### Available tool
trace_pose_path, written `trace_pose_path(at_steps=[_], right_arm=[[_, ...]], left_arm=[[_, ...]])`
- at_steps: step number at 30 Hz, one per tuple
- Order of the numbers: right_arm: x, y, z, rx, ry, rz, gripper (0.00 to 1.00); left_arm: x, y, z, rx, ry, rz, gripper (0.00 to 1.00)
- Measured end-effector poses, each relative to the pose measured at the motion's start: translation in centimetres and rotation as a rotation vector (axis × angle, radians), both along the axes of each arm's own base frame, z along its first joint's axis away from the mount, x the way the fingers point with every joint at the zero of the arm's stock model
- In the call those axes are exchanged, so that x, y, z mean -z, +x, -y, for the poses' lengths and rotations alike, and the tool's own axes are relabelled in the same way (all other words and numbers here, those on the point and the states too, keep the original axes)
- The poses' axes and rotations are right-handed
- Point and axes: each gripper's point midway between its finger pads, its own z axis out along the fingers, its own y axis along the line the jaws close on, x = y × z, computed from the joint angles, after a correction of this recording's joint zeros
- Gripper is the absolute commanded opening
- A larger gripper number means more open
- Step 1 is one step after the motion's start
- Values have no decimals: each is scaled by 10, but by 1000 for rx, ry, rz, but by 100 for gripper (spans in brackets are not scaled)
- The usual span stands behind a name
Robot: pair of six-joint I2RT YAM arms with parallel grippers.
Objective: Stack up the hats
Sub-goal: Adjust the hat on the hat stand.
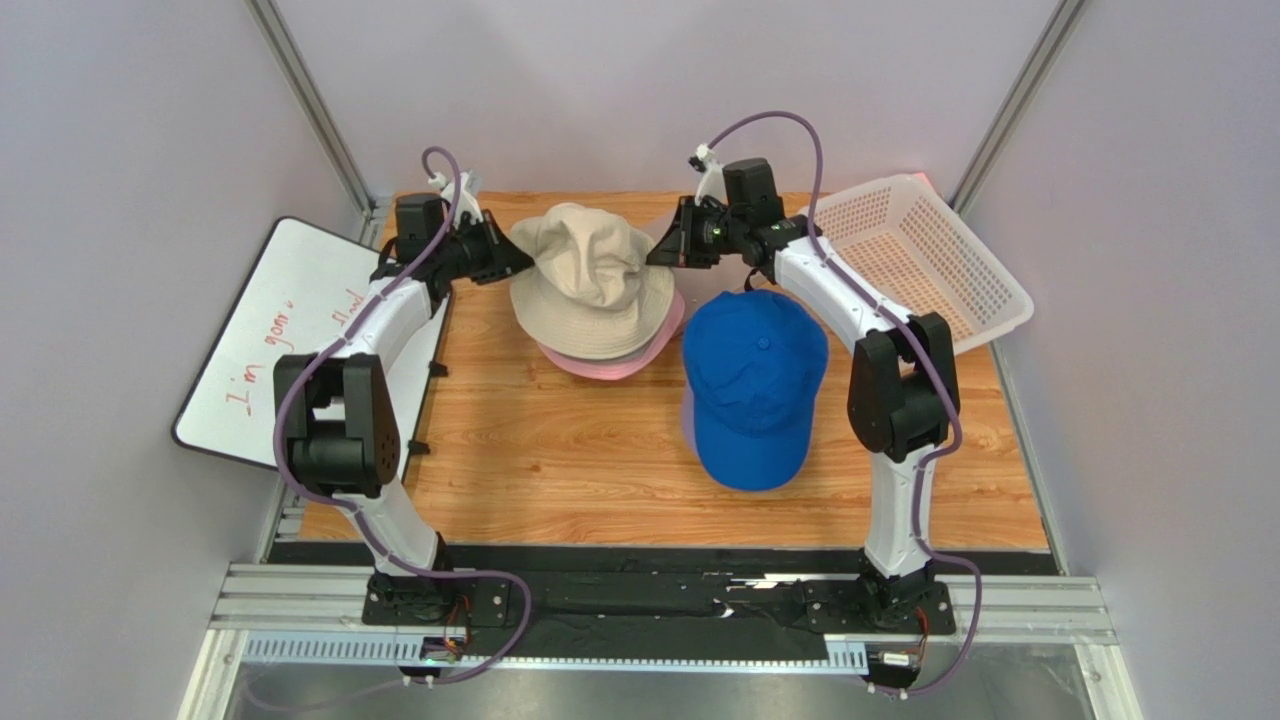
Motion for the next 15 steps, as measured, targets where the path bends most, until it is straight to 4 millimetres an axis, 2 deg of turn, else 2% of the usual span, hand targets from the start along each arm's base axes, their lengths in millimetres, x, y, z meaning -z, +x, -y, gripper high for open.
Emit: trace_pose_path(at_steps=[13,15], right_arm=[[-2,-10,13,61,-77,46,0],[-5,-13,13,67,-86,55,0]], left_arm=[[20,-2,12,-23,57,-33,2],[21,-2,12,-32,64,-36,27]])
